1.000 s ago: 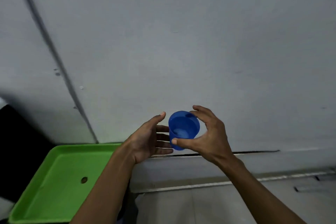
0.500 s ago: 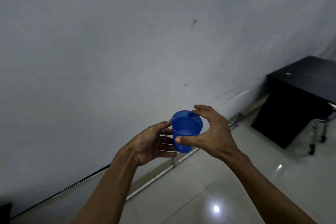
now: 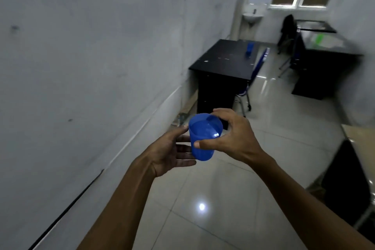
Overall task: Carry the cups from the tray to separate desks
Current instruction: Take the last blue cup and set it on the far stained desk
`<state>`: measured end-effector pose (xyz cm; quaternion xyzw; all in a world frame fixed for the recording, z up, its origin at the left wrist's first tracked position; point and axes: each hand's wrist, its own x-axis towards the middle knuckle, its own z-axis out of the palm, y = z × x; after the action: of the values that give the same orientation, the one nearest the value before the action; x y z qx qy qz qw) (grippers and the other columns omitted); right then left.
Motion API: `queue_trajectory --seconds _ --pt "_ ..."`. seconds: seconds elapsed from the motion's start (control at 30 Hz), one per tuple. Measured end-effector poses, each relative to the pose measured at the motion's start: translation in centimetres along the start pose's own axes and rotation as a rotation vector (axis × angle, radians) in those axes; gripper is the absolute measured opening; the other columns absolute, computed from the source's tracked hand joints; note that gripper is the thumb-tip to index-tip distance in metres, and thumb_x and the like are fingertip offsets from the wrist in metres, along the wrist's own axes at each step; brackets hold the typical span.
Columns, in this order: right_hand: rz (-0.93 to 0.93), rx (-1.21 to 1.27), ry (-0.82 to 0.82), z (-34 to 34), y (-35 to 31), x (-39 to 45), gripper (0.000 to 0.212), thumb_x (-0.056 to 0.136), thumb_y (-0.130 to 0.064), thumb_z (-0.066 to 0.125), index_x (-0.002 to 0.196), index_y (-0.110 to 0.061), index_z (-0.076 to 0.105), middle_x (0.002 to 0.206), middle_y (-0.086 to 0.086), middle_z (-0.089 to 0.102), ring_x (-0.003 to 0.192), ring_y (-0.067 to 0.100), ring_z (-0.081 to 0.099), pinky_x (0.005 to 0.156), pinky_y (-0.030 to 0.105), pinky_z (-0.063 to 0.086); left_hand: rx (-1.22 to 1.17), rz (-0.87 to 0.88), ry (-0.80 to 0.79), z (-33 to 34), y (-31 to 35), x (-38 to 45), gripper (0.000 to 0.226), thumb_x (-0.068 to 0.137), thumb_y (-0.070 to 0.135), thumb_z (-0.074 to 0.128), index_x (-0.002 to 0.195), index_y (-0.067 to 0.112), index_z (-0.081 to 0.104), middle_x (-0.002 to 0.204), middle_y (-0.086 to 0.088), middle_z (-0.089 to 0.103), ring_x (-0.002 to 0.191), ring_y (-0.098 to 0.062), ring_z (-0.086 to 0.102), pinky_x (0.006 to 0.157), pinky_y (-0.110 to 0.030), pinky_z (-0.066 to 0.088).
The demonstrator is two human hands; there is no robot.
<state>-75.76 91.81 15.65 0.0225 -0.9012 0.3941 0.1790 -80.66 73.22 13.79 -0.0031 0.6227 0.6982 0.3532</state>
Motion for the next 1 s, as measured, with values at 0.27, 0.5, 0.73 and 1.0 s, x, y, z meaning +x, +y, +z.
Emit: queue_trajectory --seconds 0.27,0.5,0.73,1.0 --pt "0.138 -0.106 0.141 -6.4 9.1 6.6 0.079 0.048 -0.057 0.08 0.113 -0.015 0.063 0.106 -0.007 0.057 0.093 0.01 0.054 0.075 0.006 0.035 0.131 -0.029 -0.226 7.2 4.8 14.2 0.065 0.076 0.058 0.06 0.117 0.008 0.062 0.109 -0.023 0.07 0.098 -0.035 0.07 0.091 -0.048 0.054" --pt "0.265 -0.156 0.256 -11.5 16.6 14.8 0.078 0.053 -0.045 0.091 0.119 -0.018 0.059 0.111 -0.013 0.051 0.091 -0.016 0.044 0.075 -0.009 0.03 0.243 -0.066 -0.392 12.3 11.1 27.9 0.06 0.087 0.056 0.054 0.121 0.006 0.06 0.11 -0.021 0.071 0.099 -0.033 0.07 0.089 -0.046 0.056" --pt "0.343 -0.22 0.359 -16.0 23.1 22.0 0.084 0.049 -0.058 0.078 0.122 -0.018 0.059 0.114 -0.013 0.051 0.1 0.002 0.048 0.076 0.0 0.027 0.301 -0.115 -0.496 18.0 16.2 38.7 0.061 0.085 0.058 0.055 0.121 0.008 0.061 0.112 -0.02 0.07 0.099 -0.031 0.07 0.09 -0.045 0.056" --pt "0.38 -0.237 0.447 -22.4 32.8 30.3 0.087 0.049 -0.057 0.081 0.123 -0.018 0.058 0.113 -0.013 0.051 0.101 0.003 0.049 0.072 -0.002 0.028 0.348 -0.117 -0.545 26.3 21.0 51.4 0.056 0.09 0.054 0.05 0.12 0.007 0.06 0.11 -0.021 0.07 0.097 -0.031 0.07 0.087 -0.044 0.056"
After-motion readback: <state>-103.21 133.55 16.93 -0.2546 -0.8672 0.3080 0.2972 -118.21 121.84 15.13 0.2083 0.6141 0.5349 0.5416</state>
